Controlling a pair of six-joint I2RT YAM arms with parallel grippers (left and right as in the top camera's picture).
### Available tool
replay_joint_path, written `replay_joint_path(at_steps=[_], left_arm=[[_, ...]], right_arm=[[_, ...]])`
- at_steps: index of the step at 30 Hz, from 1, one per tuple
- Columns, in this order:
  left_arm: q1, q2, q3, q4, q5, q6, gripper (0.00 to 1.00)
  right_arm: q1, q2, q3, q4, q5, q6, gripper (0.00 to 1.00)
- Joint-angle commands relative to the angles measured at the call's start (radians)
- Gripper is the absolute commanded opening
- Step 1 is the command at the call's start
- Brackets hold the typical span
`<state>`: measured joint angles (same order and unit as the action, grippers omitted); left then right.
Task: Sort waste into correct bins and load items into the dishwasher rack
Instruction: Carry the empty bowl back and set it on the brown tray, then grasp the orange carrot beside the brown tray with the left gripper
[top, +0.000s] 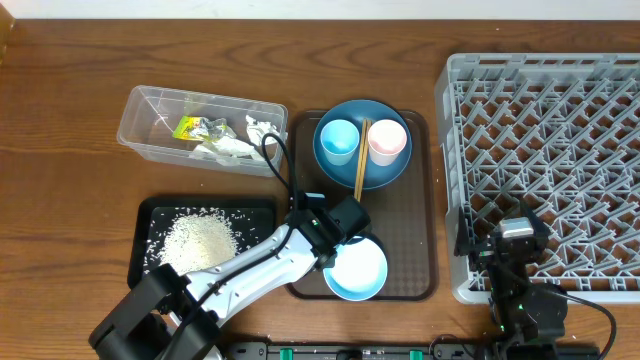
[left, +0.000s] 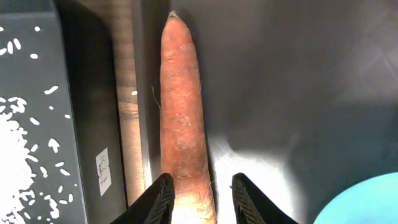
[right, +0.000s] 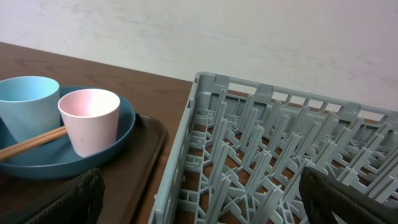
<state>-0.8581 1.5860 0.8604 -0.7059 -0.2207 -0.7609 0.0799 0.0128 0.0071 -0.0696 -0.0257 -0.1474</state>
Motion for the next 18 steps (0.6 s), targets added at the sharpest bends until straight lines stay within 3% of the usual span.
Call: replay_joint_path(at_steps=[1, 4, 18], left_arm=[[0.006, 0.008, -0.01, -0.003, -0.024, -0.038, 0.35], [0.006, 0.008, -0.029, 0.007, -0.023, -0.089, 0.35], [0.006, 0.008, -0.055, 0.065, 0.06, -0.095, 0.35]], right_arm=[[-0.014, -0.002, -0.002, -0.003, -0.001, -0.007, 0.99], [-0.014, -0.002, -0.002, -0.003, -0.001, -0.007, 0.99], [-0.014, -0.002, -0.002, -0.003, -0.001, -0.007, 0.99]])
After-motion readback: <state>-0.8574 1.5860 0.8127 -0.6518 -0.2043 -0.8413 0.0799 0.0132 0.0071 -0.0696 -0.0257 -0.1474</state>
